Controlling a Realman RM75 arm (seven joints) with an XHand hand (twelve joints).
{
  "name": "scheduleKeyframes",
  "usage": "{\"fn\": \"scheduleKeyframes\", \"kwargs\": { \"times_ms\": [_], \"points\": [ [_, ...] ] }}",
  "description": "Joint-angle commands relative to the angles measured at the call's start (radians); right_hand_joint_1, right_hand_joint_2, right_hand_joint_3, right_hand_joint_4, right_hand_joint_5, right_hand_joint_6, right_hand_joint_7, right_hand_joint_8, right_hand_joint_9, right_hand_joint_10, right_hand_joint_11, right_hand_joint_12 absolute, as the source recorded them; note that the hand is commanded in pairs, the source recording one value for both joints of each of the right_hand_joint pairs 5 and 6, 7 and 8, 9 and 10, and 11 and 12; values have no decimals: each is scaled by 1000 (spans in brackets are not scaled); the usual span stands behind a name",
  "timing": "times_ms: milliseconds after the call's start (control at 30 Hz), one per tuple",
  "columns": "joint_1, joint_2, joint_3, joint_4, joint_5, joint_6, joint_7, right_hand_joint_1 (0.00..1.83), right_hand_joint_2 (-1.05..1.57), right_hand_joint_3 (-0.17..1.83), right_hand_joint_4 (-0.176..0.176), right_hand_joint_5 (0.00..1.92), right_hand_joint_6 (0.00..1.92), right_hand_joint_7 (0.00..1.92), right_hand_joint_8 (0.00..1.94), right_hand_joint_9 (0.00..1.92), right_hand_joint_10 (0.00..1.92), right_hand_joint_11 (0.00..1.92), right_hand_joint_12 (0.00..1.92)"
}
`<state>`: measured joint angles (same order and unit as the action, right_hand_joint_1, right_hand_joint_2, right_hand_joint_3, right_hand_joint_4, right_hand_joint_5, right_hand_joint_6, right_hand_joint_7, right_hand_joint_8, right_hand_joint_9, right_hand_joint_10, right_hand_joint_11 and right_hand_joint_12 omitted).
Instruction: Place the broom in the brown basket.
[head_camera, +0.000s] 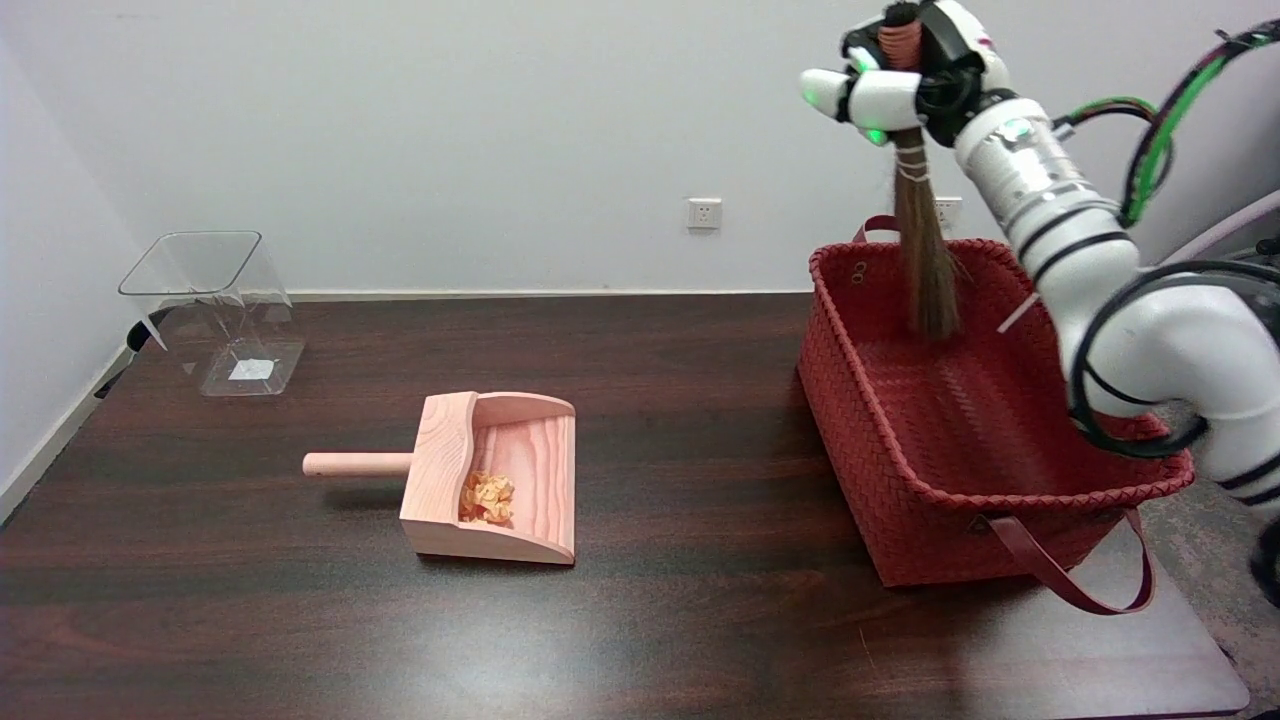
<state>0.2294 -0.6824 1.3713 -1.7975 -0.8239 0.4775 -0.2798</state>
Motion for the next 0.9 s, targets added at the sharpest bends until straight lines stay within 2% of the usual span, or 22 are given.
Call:
{"fn": "scheduleKeyframes", "kwargs": {
  "times_ms": [33,567,767,900],
  "points": [
    [-290,116,203,-79,156,-22,46,1338,1084,503,0,1920,1920,1920,1920,1920,1920,1920,1920],
    [-326,99,135,-72,143,-31,127,1347,1059,536,0,1920,1920,1920,1920,1920,1920,1920,1920],
    [-303,-30,141,-69,31,-31,133,1349,1012,578,0,1920,1920,1920,1920,1920,1920,1920,1920],
    [-267,-70,105,-55,-8,-27,135,1356,989,586,0,1920,1920,1920,1920,1920,1920,1920,1920]
  ]
}}
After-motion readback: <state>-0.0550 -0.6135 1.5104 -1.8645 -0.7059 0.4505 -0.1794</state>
